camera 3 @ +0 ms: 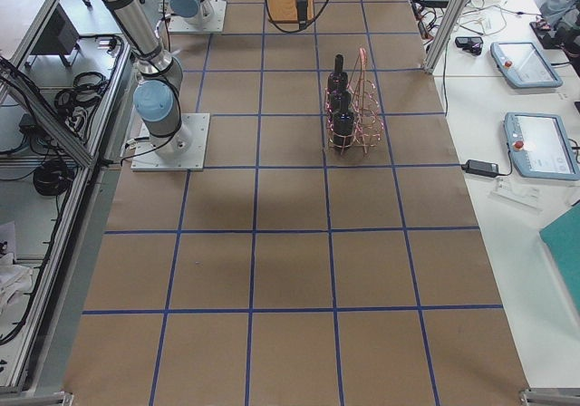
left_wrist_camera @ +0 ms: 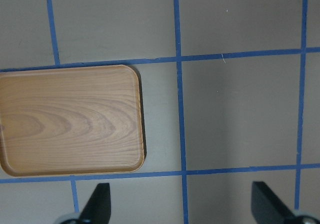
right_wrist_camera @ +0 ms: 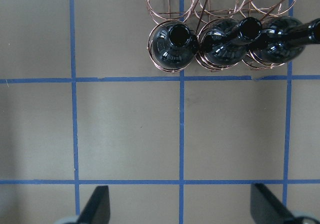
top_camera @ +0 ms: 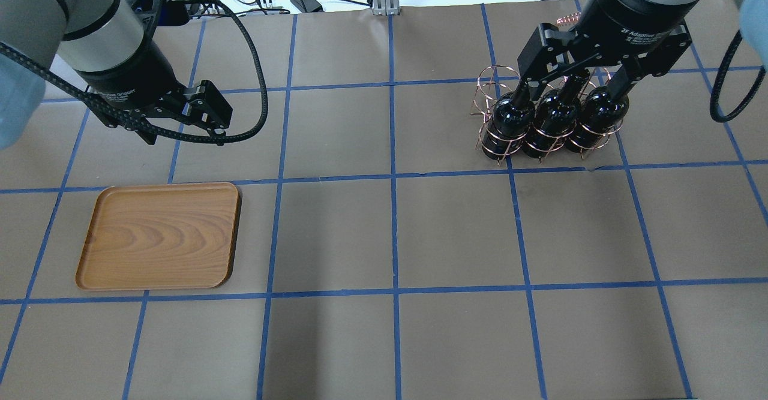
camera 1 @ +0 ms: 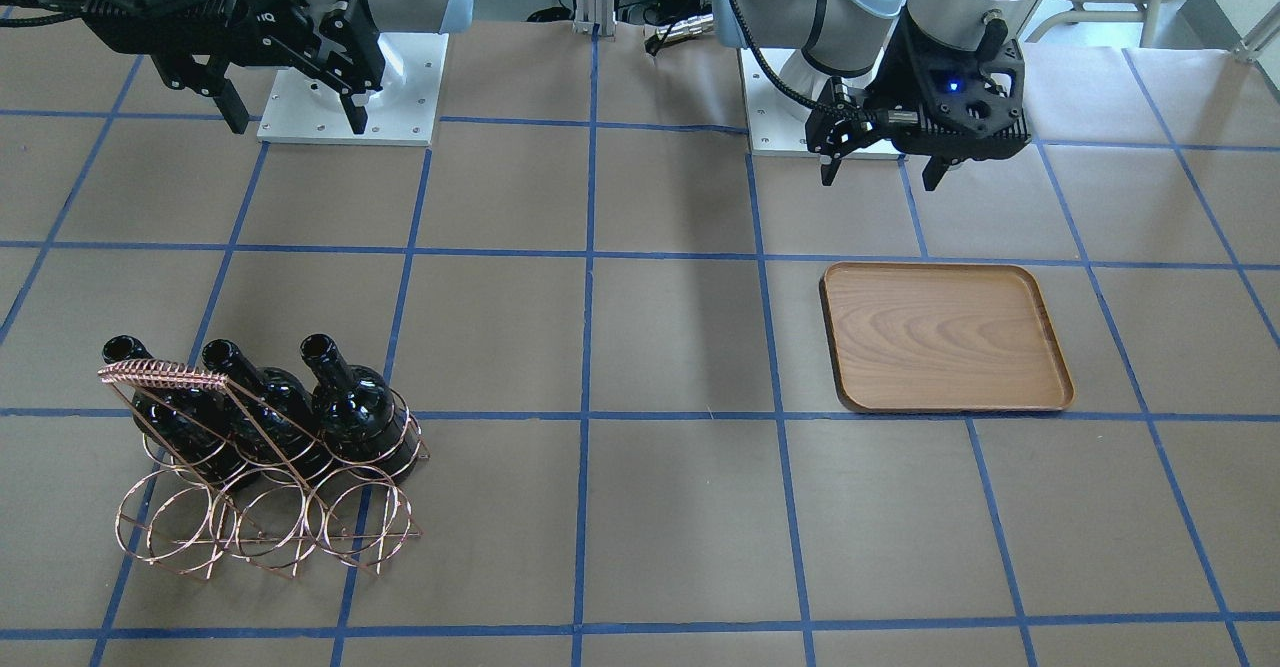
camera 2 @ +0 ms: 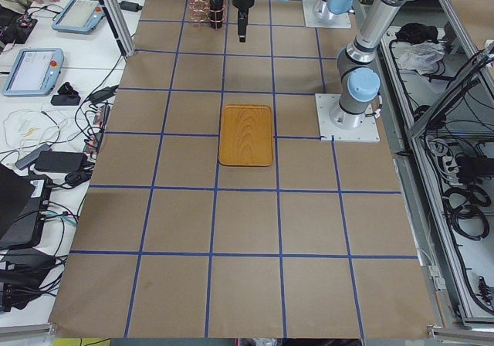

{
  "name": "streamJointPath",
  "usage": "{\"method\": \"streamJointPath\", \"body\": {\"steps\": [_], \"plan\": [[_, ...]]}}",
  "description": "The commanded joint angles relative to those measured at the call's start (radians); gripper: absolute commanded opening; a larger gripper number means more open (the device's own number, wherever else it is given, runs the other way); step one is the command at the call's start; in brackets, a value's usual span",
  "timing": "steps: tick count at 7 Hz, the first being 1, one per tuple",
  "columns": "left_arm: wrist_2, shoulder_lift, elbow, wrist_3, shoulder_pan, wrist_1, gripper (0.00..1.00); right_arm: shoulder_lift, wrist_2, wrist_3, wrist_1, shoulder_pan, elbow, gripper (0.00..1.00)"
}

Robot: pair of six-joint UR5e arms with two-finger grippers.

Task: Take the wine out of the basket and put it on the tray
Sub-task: 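Lower the right gripper onto the middle dark bottle in the copper rack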

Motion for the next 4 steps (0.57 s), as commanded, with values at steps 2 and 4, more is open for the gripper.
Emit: {"method": "streamJointPath", "body": {"steps": [2, 4], "plan": [[0.001, 0.005, -0.001, 0.0, 0.001, -0.002, 1.0, 0.025, -0.018, -0.001, 0.052, 0.0, -0.04, 1.0], [0.037, 0.009, -0.002, 0.0, 0.003, 0.0, 1.0, 0.028, -0.024, -0.007, 0.049, -0.013, -0.042, 1.0]]}}
